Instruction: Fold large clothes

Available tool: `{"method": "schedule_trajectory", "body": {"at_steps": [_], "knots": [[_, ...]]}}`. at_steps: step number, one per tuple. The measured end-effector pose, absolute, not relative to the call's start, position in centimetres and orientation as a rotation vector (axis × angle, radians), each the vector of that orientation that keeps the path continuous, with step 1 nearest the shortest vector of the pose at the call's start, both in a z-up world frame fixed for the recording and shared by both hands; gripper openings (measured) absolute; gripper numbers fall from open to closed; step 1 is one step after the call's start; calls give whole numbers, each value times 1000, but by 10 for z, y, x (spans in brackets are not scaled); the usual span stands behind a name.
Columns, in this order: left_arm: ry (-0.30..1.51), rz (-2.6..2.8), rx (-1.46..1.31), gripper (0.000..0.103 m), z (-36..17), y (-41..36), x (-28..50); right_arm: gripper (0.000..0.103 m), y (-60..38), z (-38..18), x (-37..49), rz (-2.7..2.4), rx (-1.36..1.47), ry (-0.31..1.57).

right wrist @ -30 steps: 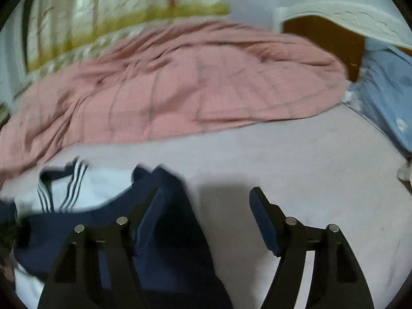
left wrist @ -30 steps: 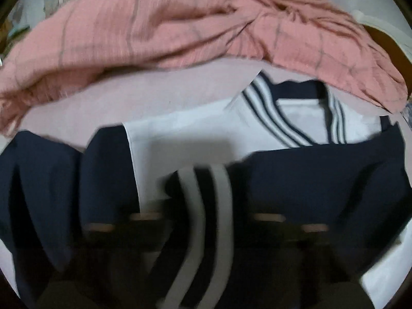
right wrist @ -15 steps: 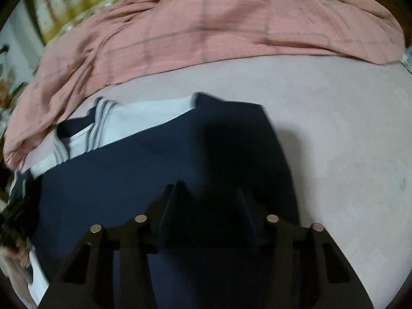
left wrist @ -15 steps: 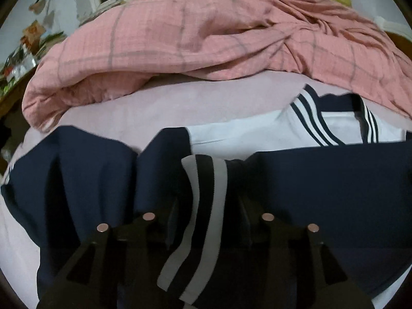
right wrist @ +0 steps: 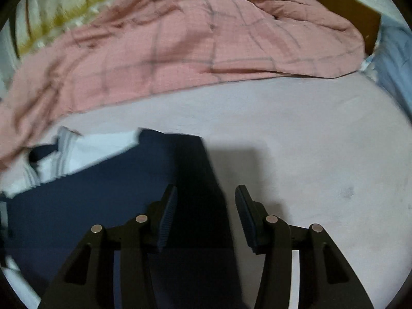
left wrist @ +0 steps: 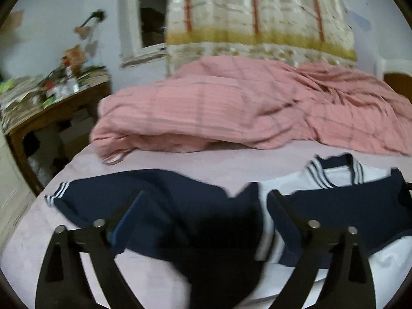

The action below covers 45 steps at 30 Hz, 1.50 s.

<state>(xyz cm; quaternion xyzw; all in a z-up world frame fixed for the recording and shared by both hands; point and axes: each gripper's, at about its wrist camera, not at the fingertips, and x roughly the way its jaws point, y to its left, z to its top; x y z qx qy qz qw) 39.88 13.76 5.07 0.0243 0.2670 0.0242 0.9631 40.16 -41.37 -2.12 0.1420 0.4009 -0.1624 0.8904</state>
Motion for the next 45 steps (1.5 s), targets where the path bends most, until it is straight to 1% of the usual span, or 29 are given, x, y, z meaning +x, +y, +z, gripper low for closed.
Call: {"method": "schedule_trajectory", "body": {"at_steps": [3,5,9,14,17,20,22,23,24,27,30,34,38,41,45], "knots": [[587,92,-95,96,31,180,416,50,-400,4,391,-327,252,759],[637,113,-131,96,15,200,429,50,-384,22,385,-284,241,707],[711,170,-220,96,-18,236,443,51,-358,35,385,-212,237,674],[783,219,-310,96,-46,268,450,51,-321,24,392,-207,179,707],[809,211,-398,95,-59,283,458,51,-298,11,374,-202,171,715],[809,205,-395,95,-63,282,457,51,-276,2,342,-194,185,727],[810,191,-389,95,-63,278,459,66,-263,-2,314,-187,202,715],[817,197,-384,95,-64,278,461,79,-258,-3,298,-191,213,690],[819,201,-378,95,-64,278,462,82,-254,-3,286,-197,217,666],[818,215,-331,95,-63,277,471,82,-242,-7,253,-233,209,638],[847,162,-260,95,-63,284,485,82,-241,-16,236,-222,266,626],[794,147,-388,93,-63,307,479,82,-248,-21,240,-269,260,629],[795,145,-363,93,-62,307,481,82,-253,-23,241,-250,270,640],[799,138,-353,93,-61,307,480,82,-248,-25,248,-324,185,676],[792,150,-350,94,-60,308,481,82,-244,-29,252,-330,156,704]]}}
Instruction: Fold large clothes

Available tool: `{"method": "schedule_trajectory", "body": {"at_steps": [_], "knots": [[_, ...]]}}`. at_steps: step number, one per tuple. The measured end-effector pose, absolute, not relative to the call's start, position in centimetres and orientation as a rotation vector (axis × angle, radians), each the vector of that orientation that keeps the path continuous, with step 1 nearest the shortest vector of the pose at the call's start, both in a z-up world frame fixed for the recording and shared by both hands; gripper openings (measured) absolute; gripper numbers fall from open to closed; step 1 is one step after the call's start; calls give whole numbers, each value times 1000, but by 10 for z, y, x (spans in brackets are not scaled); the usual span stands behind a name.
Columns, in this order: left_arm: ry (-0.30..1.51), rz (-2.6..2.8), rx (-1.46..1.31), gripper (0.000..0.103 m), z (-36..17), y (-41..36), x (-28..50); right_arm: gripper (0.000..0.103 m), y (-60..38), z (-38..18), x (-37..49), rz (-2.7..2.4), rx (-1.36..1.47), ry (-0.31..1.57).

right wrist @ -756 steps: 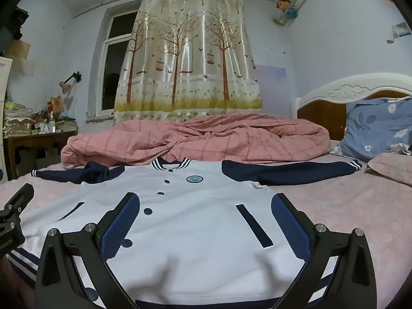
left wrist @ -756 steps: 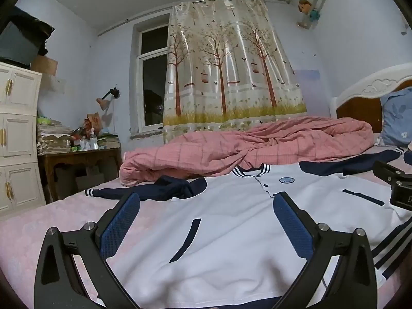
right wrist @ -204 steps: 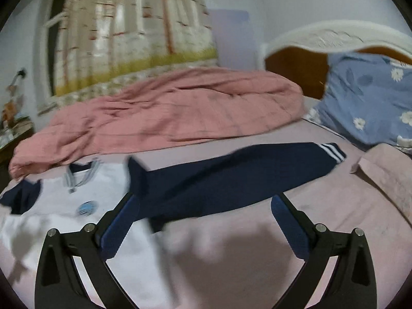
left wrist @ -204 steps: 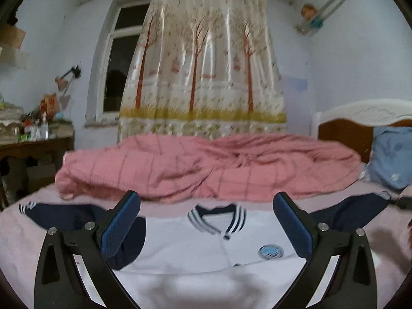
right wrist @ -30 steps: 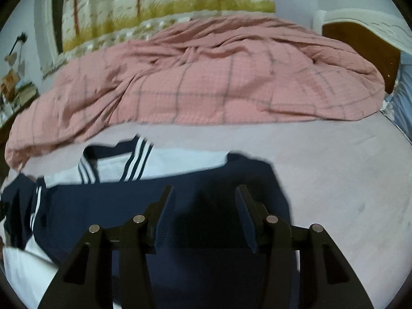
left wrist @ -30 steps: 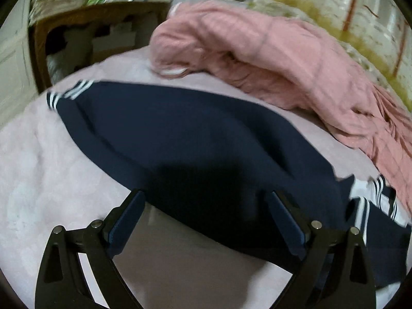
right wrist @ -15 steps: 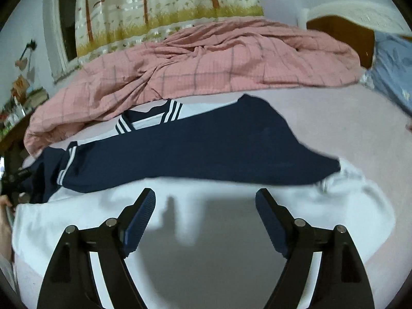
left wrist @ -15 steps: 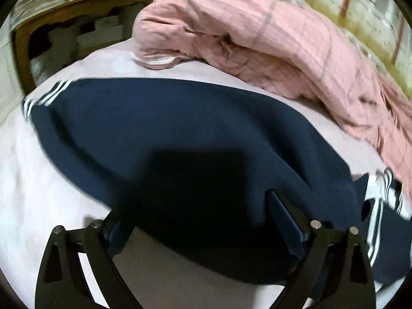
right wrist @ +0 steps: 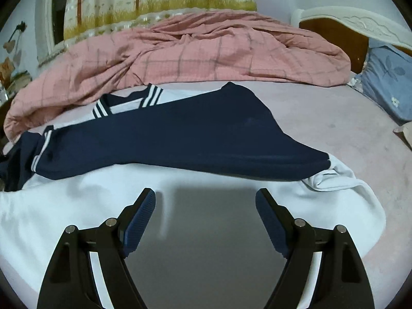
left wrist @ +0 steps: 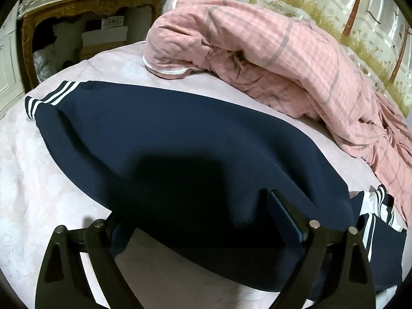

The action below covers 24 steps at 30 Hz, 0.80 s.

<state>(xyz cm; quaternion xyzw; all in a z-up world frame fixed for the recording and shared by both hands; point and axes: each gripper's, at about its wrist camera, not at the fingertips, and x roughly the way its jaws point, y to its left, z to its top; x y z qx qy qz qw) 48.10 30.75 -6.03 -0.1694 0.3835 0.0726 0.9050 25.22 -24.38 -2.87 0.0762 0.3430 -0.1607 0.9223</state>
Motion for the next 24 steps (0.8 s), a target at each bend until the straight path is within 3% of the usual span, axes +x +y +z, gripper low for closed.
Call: {"method": "schedule_trajectory", "body": {"at_steps": [24], "knots": [[773,141,-234,94,-45,303,472,82,-246,-34,253,-340,145,729]]}}
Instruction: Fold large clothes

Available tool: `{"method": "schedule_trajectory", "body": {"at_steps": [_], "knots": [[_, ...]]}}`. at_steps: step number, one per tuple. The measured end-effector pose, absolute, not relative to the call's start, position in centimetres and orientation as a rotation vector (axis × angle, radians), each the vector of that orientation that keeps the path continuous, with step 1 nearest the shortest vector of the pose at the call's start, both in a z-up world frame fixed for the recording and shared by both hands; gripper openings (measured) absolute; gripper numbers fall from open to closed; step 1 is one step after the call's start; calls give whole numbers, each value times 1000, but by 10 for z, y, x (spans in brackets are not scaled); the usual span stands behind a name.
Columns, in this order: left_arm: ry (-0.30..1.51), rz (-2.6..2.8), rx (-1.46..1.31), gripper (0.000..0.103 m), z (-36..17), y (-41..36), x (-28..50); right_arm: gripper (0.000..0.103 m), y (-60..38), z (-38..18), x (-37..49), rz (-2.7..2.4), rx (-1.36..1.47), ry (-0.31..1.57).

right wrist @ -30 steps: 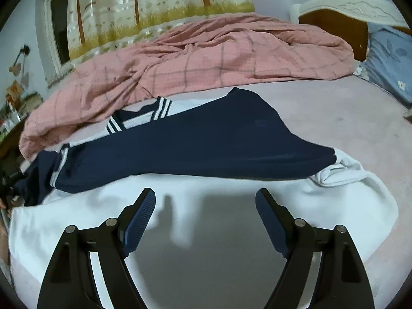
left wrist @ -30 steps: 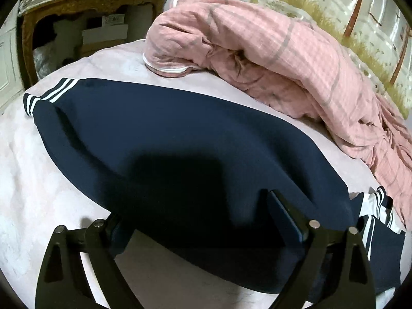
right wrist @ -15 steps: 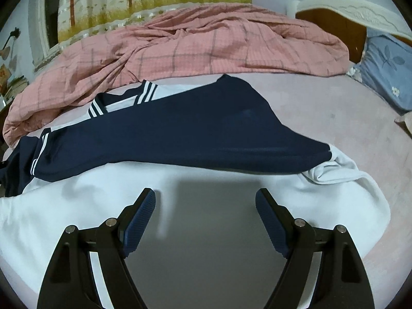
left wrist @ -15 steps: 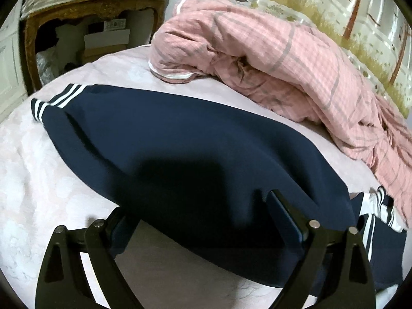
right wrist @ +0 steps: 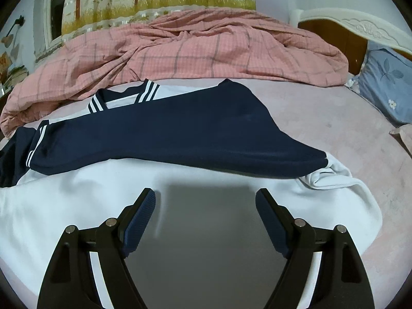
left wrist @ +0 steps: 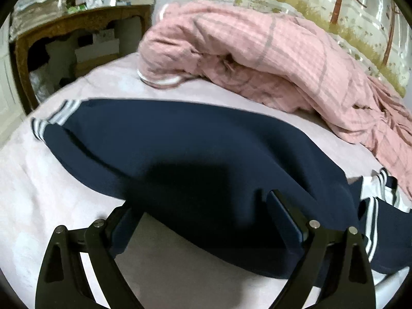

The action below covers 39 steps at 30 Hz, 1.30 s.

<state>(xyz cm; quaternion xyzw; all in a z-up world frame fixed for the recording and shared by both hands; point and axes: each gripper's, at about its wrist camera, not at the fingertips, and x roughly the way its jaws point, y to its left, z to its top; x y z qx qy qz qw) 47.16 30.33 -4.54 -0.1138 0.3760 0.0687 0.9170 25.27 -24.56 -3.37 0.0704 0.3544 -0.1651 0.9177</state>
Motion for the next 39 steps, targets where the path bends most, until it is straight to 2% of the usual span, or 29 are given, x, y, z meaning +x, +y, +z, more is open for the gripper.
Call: {"method": "schedule_trajectory", "body": {"at_steps": [5,11,17,29,35,36,37,38,39], "knots": [[663,153,-171,94,-34,306,463,82,-250,-33,251,-341,178,731],[647,127,-135,95,-27,300,461,82,-241,-27,246,-343,114,701],[633,133,-211,102,-23,313,459,82,-250,-29,246,-354,157,720],[685,169,-637,103,-62,378,465,82,-241,-34,253,-333,103,738],[706,194,-620,102,-65,378,472,82,-232,-31,253,-325,51,727],[702,209,-601,93,-64,377,473,82,-230,-31,253,-321,43,728],[699,247,-570,60,-63,376,474,82,-230,-31,254,-317,39,729],[708,282,-540,38,-63,377,476,82,-230,-31,254,-314,41,729],[731,291,-517,9,-64,378,479,82,-231,-31,253,-311,46,728]]}}
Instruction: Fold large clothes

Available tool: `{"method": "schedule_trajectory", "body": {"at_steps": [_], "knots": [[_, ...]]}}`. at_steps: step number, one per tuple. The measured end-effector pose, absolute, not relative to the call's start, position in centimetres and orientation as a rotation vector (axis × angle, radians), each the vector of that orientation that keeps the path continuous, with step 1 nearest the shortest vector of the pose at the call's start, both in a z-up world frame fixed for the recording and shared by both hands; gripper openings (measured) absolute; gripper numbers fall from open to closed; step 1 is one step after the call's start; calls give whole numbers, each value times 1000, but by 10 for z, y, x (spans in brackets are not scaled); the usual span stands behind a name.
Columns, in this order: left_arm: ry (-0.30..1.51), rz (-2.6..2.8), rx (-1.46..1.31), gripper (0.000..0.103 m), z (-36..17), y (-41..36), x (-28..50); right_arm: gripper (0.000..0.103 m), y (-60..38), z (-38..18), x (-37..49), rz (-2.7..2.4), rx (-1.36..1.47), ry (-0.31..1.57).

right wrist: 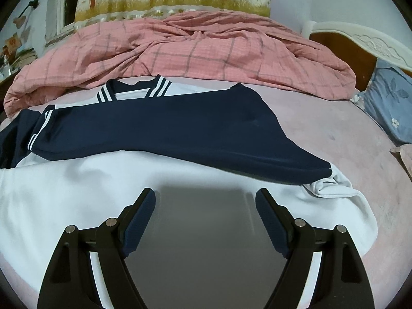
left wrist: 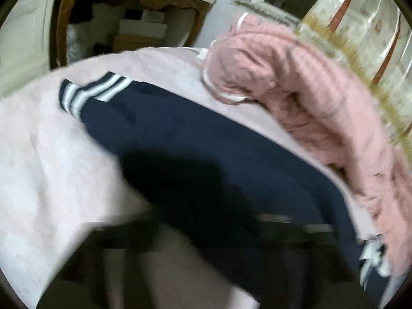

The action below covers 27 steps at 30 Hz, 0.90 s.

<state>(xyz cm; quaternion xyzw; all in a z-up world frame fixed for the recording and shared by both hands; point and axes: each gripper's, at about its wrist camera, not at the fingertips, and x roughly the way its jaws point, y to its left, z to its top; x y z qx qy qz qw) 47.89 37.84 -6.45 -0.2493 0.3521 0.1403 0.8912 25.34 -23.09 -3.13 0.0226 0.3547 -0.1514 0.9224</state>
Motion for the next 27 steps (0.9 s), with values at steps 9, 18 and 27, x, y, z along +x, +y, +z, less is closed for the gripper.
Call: {"method": "schedule_trajectory", "body": {"at_steps": [9,18,27], "knots": [[360,110,-328,3,33,315,421,80,-238,-34,256,-320,86,741],[330,-187,-186,3,105,155,395,80,-240,-36,262,-316,85,760],[376,-285,-12,4,83,-21,386,80,-264,-36,260,-320,199,729]]}}
